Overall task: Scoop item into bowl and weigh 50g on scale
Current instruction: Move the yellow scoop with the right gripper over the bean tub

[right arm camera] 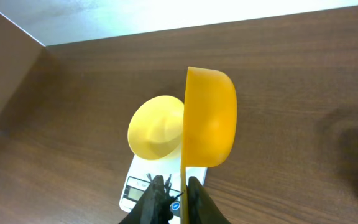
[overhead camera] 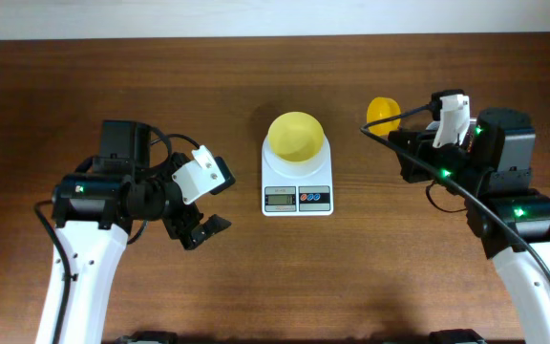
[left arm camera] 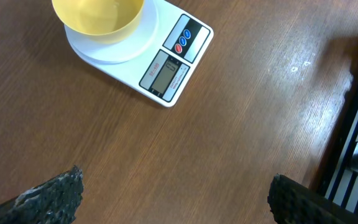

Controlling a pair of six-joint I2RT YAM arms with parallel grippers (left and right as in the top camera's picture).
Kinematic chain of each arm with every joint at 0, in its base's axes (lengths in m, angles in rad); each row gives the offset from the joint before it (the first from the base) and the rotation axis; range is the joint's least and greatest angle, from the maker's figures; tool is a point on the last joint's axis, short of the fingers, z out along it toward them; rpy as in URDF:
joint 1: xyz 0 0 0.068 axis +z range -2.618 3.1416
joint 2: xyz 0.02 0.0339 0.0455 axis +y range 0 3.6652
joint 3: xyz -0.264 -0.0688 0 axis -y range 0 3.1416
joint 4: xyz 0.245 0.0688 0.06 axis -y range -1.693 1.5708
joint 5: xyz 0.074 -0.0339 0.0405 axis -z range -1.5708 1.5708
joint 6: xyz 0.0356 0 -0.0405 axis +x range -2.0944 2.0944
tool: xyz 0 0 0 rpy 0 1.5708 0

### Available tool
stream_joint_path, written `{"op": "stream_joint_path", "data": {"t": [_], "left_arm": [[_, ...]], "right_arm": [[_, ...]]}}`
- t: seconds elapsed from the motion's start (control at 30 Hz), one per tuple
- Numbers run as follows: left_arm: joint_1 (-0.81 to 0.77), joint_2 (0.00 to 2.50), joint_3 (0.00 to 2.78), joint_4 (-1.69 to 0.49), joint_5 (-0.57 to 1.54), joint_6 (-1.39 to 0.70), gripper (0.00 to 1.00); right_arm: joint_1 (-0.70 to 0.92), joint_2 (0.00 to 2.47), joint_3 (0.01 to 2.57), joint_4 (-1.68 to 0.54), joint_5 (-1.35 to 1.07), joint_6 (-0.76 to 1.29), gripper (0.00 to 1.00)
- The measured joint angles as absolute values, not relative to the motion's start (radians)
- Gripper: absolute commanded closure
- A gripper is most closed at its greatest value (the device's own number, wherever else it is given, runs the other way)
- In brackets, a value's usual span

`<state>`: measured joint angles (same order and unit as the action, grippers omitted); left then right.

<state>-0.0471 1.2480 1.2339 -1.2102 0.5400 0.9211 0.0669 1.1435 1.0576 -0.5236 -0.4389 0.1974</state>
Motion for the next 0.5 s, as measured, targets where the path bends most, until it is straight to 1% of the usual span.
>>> {"op": "stream_joint_path", "data": {"t": [0.13, 0.17, 0.23, 0.5], "left_arm": [[-0.047, 1.248, 1.234, -1.211, 0.540, 0.921, 0.01], [-0.047, 1.248, 1.234, -1.211, 0.540, 0.921, 0.01], [-0.047, 1.248, 1.234, -1.211, 0.540, 0.921, 0.01], [-0.047, 1.248, 1.234, -1.211, 0.540, 0.921, 0.01]], "right_arm": [[0.067, 1.143, 1.058, -0.524, -0.439, 0.198, 0.85], [0.067, 1.143, 1.058, -0.524, -0.439, 0.198, 0.87], [0.067, 1.143, 1.058, -0.524, -0.439, 0.198, 0.96], [0.067, 1.143, 1.058, -0.565, -0.439, 0.170, 0.96]]}}
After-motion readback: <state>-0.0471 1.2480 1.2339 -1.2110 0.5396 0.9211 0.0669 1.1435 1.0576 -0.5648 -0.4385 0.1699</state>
